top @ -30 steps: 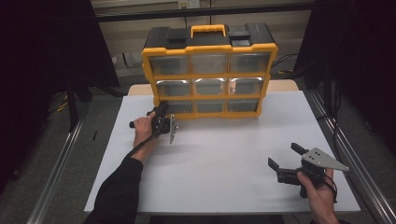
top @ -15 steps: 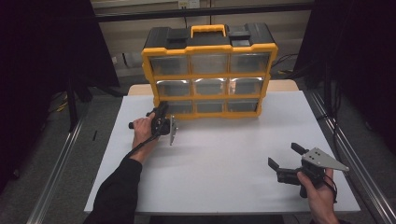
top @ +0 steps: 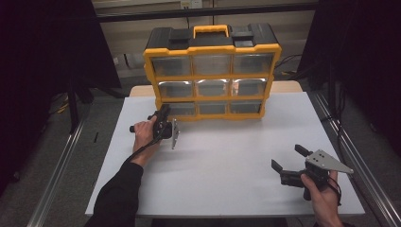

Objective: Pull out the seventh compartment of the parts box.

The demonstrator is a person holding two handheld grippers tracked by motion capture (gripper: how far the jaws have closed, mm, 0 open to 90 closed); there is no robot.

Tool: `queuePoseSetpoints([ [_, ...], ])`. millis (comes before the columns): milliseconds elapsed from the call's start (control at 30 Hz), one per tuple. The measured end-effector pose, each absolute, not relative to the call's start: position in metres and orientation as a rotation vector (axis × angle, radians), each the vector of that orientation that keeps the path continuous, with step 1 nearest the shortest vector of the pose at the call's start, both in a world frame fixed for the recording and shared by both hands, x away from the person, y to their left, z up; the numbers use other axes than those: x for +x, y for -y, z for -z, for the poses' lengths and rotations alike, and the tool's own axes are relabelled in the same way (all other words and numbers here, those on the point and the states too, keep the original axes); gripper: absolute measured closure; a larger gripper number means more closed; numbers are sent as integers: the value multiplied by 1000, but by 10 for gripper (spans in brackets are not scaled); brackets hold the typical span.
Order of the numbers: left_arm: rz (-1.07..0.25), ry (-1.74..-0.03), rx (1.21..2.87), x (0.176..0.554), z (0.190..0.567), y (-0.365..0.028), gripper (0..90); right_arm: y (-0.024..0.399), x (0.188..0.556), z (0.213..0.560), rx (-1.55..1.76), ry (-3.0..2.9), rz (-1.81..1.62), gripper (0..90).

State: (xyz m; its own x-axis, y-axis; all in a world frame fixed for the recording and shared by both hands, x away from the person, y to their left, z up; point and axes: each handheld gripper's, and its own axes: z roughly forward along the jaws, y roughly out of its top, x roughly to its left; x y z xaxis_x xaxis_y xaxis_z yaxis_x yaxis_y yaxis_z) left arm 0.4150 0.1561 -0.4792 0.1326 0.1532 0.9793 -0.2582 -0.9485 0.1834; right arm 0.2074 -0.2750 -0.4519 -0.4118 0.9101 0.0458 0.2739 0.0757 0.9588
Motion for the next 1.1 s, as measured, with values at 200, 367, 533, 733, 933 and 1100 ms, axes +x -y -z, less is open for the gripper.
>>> queuePoseSetpoints([
  [200,-1890,121,2117,412,478,-157,772,275,207,452,1179,-1759,-1360,0],
  [367,-1888,132,2125,410,478,-157,770,275,208,452,1176,-1757,-1362,0],
  [533,-1900,157,2115,408,477,-158,770,274,208,452,1174,-1761,-1362,0],
  [733,-1894,148,2122,405,477,-159,771,274,208,452,1175,-1761,-1365,0],
  [933,-1884,170,2097,405,477,-161,773,274,208,452,1174,-1765,-1363,0],
  [1100,-1894,168,2122,401,476,-163,774,274,209,452,1170,-1763,-1359,0],
])
